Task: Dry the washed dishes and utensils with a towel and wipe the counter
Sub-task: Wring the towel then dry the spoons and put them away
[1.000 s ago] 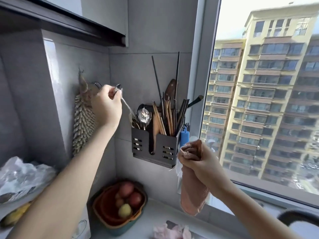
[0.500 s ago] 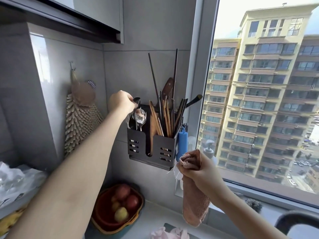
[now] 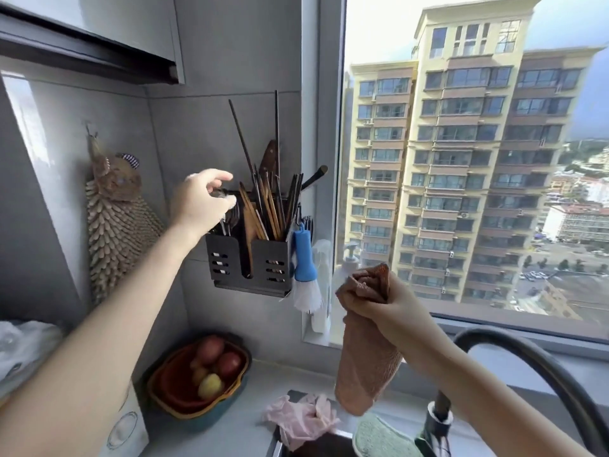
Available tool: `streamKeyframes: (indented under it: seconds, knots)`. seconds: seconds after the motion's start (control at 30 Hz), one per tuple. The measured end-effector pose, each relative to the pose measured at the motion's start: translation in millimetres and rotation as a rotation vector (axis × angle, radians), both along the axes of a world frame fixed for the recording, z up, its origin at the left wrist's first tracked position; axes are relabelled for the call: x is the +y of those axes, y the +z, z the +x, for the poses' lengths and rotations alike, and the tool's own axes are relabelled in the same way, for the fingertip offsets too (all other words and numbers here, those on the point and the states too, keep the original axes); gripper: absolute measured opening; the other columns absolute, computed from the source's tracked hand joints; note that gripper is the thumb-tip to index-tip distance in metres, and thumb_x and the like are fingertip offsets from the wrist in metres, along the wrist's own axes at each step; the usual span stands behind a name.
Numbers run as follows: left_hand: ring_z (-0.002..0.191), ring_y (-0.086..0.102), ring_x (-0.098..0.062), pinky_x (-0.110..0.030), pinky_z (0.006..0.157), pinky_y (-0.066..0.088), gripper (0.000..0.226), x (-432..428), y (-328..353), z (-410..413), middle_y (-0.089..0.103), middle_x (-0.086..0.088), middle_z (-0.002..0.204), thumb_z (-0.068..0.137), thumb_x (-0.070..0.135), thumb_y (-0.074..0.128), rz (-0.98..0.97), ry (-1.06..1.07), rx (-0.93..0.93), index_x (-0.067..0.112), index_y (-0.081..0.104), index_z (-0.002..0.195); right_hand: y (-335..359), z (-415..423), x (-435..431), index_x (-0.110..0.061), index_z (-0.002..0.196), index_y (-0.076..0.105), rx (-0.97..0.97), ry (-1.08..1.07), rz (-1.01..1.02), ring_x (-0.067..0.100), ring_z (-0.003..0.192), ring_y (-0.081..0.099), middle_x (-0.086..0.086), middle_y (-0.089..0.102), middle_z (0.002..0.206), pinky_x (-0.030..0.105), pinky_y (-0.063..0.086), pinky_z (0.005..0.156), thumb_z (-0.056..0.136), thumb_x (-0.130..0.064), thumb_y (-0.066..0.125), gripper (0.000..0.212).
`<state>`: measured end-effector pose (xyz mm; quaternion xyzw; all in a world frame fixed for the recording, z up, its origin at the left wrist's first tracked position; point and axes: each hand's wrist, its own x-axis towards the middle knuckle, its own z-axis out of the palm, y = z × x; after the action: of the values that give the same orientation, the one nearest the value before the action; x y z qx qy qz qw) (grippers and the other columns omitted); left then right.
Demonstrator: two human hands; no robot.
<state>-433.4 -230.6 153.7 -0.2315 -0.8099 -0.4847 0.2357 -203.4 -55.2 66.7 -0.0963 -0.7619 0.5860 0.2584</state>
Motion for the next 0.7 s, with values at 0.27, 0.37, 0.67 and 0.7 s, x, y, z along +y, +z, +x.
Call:
streamKeyframes:
  seconds: [0.27,0.37,0.67,0.7]
  knots:
    - [0.092,0.060,-0.005,-0.023,0.084,0.049,0.036,75,-57,177,0.063,0.013,0.096,0.082,0.014,0.069,-0.015,-0.498,-0.028,0.034,0.059,0.111,-21,130,29,-0.019,0.101,0.063,-0.052,-0.035,0.072,0.004,0.086,0.062,-0.004,0.068,0.090,0.018,0.046,0.076,0.086,-0.022,0.070,0.017]
    - [0.092,0.059,-0.001,-0.010,0.076,0.043,0.048,109,-77,231,0.062,0.010,0.096,0.084,0.015,0.068,-0.056,-0.621,-0.049,0.032,0.050,0.125,-29,189,42,-0.026,0.111,0.053,-0.072,-0.125,0.018,-0.001,0.088,0.063,-0.012,0.068,0.090,0.013,0.046,0.079,0.080,-0.019,0.076,0.039]
    - [0.089,0.064,-0.004,-0.014,0.075,0.052,0.037,211,-132,387,0.066,0.006,0.095,0.083,0.010,0.068,-0.132,-1.032,-0.139,0.025,0.058,0.115,-80,367,101,-0.015,0.092,0.068,-0.045,-0.604,-0.224,0.019,0.087,0.069,0.005,0.074,0.088,0.040,0.051,0.087,0.055,-0.022,0.089,0.043]
    - [0.087,0.064,-0.005,-0.014,0.074,0.052,0.031,221,-140,407,0.067,0.006,0.094,0.084,0.010,0.067,-0.152,-1.076,-0.140,0.023,0.061,0.111,-85,386,108,-0.016,0.088,0.071,-0.020,-0.664,-0.255,0.019,0.085,0.070,0.005,0.075,0.087,0.038,0.052,0.086,0.054,-0.023,0.087,0.039]
